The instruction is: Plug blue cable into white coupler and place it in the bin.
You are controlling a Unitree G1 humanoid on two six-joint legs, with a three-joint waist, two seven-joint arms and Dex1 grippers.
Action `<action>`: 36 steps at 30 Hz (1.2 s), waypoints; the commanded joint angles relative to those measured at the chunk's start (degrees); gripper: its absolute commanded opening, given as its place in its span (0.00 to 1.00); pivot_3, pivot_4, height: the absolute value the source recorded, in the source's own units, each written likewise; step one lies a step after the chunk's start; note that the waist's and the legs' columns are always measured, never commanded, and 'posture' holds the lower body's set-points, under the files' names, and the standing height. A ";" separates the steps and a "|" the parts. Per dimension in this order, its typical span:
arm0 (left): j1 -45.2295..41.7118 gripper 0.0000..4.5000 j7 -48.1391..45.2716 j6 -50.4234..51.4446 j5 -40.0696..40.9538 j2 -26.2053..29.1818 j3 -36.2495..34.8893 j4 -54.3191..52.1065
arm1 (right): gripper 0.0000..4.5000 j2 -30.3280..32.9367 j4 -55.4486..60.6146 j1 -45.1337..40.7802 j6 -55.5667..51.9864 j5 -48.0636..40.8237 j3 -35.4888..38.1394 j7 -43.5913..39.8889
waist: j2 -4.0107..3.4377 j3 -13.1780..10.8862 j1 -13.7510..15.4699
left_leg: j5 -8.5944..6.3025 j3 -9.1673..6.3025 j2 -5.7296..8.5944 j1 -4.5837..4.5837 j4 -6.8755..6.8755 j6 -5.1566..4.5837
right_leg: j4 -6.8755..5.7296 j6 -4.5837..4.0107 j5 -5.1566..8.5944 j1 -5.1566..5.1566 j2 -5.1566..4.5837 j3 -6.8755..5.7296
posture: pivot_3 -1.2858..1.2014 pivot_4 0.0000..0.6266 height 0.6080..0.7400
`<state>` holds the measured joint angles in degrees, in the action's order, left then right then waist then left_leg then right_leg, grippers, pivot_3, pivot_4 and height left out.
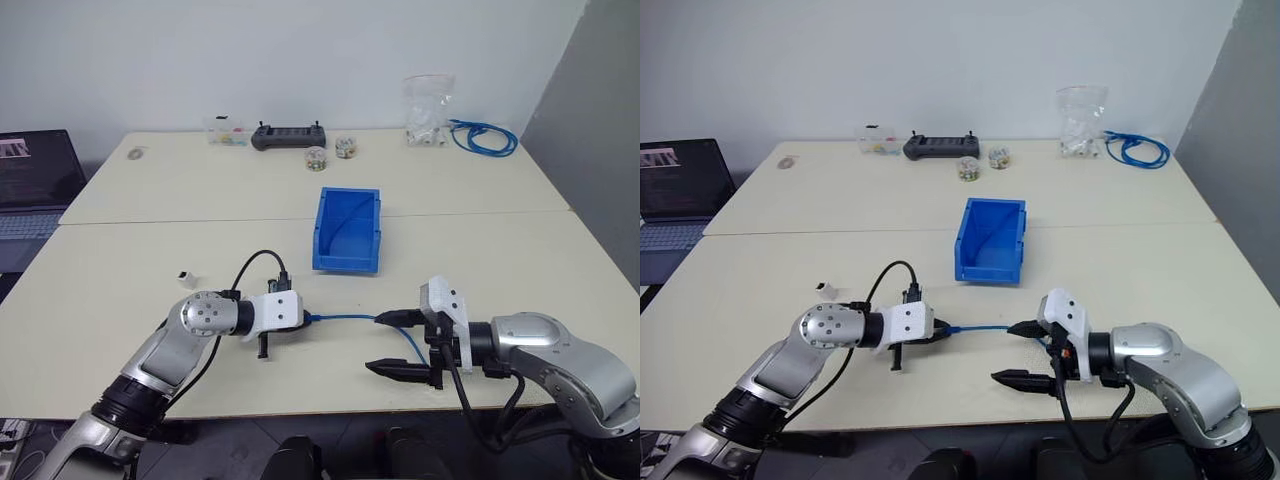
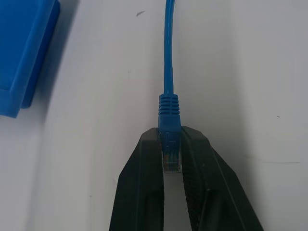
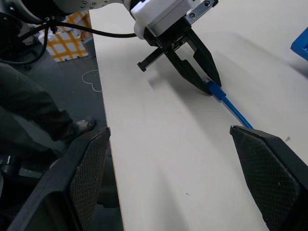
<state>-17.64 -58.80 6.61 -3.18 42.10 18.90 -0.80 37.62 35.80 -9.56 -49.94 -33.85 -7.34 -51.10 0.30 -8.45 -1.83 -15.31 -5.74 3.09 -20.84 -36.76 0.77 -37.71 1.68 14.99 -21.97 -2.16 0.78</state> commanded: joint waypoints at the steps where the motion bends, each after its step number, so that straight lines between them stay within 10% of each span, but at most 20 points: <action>1: 2.27 0.05 -3.66 8.14 1.09 2.65 -0.40 1.28 | 0.94 -0.04 2.52 0.24 1.69 -2.56 2.58 0.46 | 0.06 -0.05 -0.18 | 0.00 0.01 -0.02 -0.01 0.02 0.00 | 0.00 0.00 0.00 -0.02 0.03 0.01 | 0.52 0.24 1.00; 22: -11.90 0.05 -7.46 46.67 37.77 -6.54 -14.73 -9.63 | 0.94 -3.72 10.59 14.62 4.59 -15.09 10.73 10.52 | 0.80 -0.96 0.74 | -0.01 -0.40 0.06 -0.81 -0.19 0.04 | 0.07 -0.02 0.02 -0.49 -0.04 -0.38 | 0.52 0.24 1.00; 36: -13.76 0.05 -4.09 60.29 52.56 -7.86 -18.92 -10.99 | 0.94 -14.67 -2.12 3.98 0.35 -25.46 8.44 20.82 | 0.79 -1.00 0.40 | 0.00 -0.40 0.09 -0.93 -0.20 0.05 | 0.02 -0.04 0.01 -0.67 -0.04 -0.32 | 0.52 0.24 1.00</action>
<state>-30.53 -63.80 65.06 46.42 34.49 2.14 -10.37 23.89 33.40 -4.40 -50.38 -57.78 1.44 -30.97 1.09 -9.45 -1.42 -15.31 -6.14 3.18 -21.79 -36.97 0.83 -37.70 1.64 15.01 -22.66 -2.21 0.47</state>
